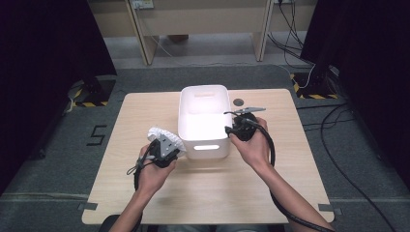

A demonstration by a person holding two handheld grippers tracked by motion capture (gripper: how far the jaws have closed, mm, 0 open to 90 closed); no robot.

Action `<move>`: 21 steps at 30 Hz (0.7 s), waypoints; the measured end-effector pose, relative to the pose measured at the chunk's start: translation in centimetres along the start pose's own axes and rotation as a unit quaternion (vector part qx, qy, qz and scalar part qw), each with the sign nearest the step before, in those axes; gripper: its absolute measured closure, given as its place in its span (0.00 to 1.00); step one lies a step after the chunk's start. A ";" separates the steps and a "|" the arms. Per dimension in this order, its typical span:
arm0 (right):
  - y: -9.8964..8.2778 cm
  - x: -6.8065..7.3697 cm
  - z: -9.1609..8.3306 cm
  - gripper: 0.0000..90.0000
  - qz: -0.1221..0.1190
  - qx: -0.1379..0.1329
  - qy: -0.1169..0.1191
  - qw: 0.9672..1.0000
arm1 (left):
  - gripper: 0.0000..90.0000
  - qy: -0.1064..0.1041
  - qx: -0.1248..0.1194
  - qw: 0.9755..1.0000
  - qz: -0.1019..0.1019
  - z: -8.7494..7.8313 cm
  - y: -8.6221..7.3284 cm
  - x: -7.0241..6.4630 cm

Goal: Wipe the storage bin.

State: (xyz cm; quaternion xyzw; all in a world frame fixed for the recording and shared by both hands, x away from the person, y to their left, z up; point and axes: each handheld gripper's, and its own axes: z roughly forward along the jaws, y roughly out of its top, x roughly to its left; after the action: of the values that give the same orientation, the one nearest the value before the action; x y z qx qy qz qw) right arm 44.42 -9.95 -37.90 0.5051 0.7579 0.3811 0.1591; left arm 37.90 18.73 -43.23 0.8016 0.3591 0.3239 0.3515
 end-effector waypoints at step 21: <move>-1.3 -5.1 -2.2 0.67 0.035 -0.022 -0.022 0.999 | 0.78 0.040 0.047 0.997 -0.045 3.4 -5.6 6.9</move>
State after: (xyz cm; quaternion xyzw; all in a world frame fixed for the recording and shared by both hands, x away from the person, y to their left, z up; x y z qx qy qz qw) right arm 44.40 -15.67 -38.16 0.5360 0.7275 0.3918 0.1729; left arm 42.24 25.93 -47.70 0.7866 0.4235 0.3218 0.3135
